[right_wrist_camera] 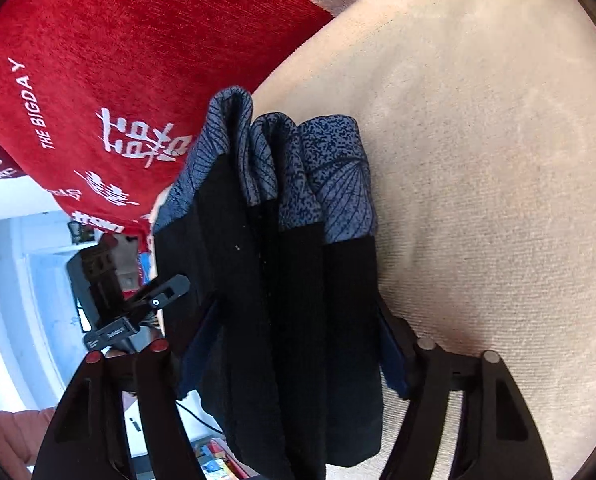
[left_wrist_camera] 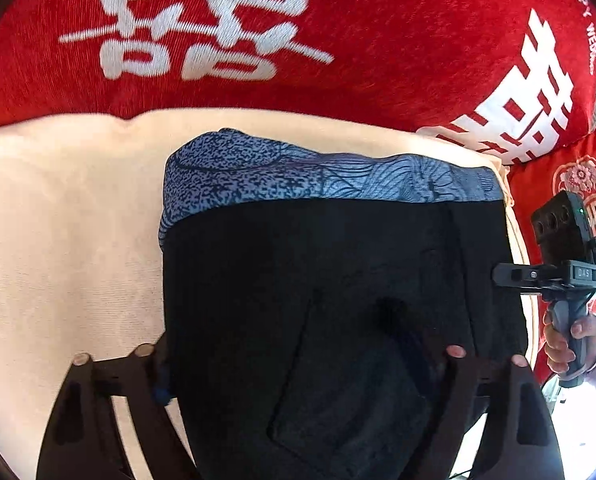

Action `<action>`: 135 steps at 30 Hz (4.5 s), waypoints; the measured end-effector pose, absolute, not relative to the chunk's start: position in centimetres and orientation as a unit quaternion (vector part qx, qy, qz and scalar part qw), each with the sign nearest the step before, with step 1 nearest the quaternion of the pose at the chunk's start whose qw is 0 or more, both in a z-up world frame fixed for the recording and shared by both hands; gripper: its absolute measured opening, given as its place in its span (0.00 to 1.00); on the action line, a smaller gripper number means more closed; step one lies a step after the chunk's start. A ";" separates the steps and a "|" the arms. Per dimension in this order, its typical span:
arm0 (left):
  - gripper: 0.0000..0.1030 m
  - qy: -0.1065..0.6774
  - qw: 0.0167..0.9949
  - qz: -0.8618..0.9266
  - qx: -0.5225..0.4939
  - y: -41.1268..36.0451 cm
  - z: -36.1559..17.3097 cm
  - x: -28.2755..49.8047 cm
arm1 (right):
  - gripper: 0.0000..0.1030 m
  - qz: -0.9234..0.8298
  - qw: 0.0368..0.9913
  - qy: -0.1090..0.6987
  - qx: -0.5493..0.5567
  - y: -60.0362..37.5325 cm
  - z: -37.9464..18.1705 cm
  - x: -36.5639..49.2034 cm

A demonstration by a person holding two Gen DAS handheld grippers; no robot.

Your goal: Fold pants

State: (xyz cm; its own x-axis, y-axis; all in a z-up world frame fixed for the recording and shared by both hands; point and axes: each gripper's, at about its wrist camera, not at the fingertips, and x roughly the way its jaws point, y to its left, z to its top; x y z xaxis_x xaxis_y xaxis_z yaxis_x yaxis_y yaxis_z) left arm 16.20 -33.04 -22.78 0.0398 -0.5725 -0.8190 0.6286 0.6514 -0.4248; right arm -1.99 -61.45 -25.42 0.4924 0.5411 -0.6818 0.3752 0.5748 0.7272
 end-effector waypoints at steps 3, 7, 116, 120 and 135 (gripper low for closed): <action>0.74 0.552 0.728 -0.406 0.022 -32.7 -22.2 16.0 | 0.59 0.052 0.733 0.502 0.455 -61.4 -25.1 -2.0; 0.66 0.546 0.735 -0.401 0.021 -32.1 -21.1 15.5 | 0.51 0.053 0.734 0.487 0.471 -61.3 -24.3 -2.3; 0.99 0.588 0.764 -0.204 0.168 -26.7 -19.3 2.1 | 0.81 -0.083 0.746 0.624 0.215 -45.0 -20.2 -12.1; 0.99 0.589 0.757 -0.220 0.178 -25.8 -18.7 1.2 | 0.84 -0.113 0.746 0.618 0.222 -43.1 -19.4 -12.7; 0.99 0.600 0.735 -0.248 0.196 -21.2 -15.7 -3.5 | 0.99 -0.141 0.722 0.641 0.218 -38.6 -15.8 -13.8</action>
State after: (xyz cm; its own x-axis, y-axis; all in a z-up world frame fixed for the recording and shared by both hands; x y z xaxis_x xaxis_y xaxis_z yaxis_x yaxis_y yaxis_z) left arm -3.45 -21.16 -15.67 0.1570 -0.1296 -0.9790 0.5995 0.8003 -0.0098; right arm -13.82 -38.58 -15.82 0.1374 0.0758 -0.9876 0.4828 0.8655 0.1336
